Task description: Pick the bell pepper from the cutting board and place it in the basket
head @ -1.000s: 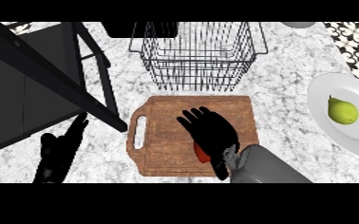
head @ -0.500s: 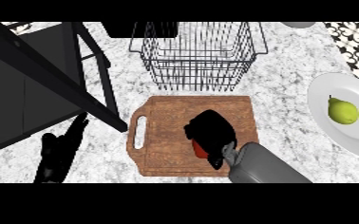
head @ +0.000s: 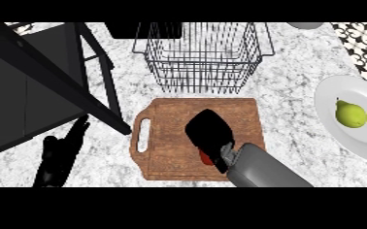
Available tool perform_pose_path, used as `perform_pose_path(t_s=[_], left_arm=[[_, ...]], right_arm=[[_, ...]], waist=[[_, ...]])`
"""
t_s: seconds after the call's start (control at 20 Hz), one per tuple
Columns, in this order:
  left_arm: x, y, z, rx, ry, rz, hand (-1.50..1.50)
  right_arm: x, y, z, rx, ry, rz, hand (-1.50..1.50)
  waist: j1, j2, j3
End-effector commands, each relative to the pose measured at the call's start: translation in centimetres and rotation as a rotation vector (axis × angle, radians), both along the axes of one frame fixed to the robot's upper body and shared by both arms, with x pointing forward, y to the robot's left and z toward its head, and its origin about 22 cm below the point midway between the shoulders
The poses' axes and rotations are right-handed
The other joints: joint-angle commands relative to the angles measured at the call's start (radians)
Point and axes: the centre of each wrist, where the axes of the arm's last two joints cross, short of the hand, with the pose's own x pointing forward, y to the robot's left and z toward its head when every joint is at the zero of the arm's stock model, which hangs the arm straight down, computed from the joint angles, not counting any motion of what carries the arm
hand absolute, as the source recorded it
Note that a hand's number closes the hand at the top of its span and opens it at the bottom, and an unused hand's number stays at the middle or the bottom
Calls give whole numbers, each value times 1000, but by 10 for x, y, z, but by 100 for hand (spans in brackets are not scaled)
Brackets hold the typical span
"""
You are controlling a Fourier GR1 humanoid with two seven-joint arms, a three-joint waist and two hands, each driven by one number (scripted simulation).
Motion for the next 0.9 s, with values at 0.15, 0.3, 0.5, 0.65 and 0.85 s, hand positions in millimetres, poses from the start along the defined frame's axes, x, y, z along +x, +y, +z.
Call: perform_pose_path(t_s=[0.15,0.3,0.5,0.65,0.85], left_arm=[[-2,-7,-12,-7,103,-24,0],[-3,-14,-11,-18,94,-45,0],[7,-14,-9,-9,93,-45,0],[8,-13,-7,-14,77,-46,0],[8,-23,-10,-30,91,-67,0]], right_arm=[[-18,57,3,43,-52,-373,150],[-21,63,12,93,-114,-518,150],[-27,72,40,330,-190,-649,150],[-23,65,84,714,-222,-715,150],[-22,78,118,941,-360,-743,150]], waist=[[40,22,-14],[68,18,-13],[79,20,-12],[84,19,-6],[89,12,-13]])
